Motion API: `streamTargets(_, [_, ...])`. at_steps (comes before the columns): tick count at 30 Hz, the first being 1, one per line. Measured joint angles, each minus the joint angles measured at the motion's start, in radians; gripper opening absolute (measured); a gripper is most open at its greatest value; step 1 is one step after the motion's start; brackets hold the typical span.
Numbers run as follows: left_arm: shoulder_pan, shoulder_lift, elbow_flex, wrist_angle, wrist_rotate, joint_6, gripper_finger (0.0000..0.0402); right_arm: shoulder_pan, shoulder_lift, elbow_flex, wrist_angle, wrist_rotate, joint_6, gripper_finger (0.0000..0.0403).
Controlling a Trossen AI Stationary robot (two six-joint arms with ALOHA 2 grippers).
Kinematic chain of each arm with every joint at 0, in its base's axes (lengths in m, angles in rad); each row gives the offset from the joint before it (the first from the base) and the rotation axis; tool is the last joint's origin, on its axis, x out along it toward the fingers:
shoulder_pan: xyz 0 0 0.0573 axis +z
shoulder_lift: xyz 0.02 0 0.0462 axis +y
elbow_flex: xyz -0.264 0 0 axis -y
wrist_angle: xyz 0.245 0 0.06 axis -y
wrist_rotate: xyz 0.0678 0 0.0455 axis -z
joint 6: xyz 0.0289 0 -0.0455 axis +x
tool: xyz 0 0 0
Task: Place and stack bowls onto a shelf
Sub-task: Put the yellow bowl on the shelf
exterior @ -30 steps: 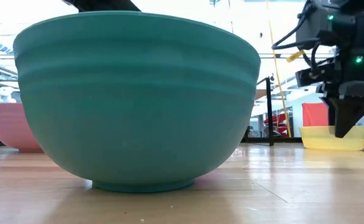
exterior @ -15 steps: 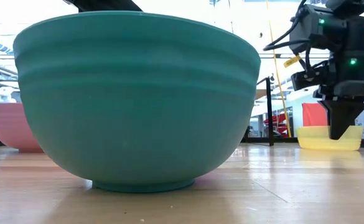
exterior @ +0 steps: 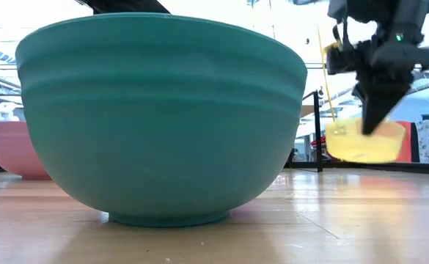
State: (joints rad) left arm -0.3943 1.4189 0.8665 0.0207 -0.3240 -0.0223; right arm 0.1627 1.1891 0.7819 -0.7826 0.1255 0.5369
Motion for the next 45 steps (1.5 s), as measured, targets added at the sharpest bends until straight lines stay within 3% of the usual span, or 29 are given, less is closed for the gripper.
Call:
streamTargets(6, [0.000, 0.000, 0.000, 0.000, 0.000, -0.001, 0.0200, 0.010, 0.040, 0.141, -0.055, 0.005, -0.030, 0.0001])
streamTargets(20, [0.000, 0.000, 0.000, -0.001, 0.000, -0.006, 0.0200, 0.003, 0.334, 0.591, -0.326, 0.014, -0.234, 0.0000])
streamTargets(27, [0.000, 0.000, 0.000, -0.002, 0.000, -0.007, 0.0200, -0.041, 0.399, 0.752, -0.433, 0.076, -0.311, 0.0000])
streamTargets(34, [0.000, 0.000, 0.000, -0.002, 0.000, -0.009, 0.0200, -0.129, 0.427, 0.846, -0.475, 0.115, -0.399, 0.0000])
streamTargets(45, [0.000, 0.000, 0.000, -0.001, 0.000, -0.009, 0.0200, -0.346, 0.429, 0.855, -0.428, 0.114, -0.562, 0.0000])
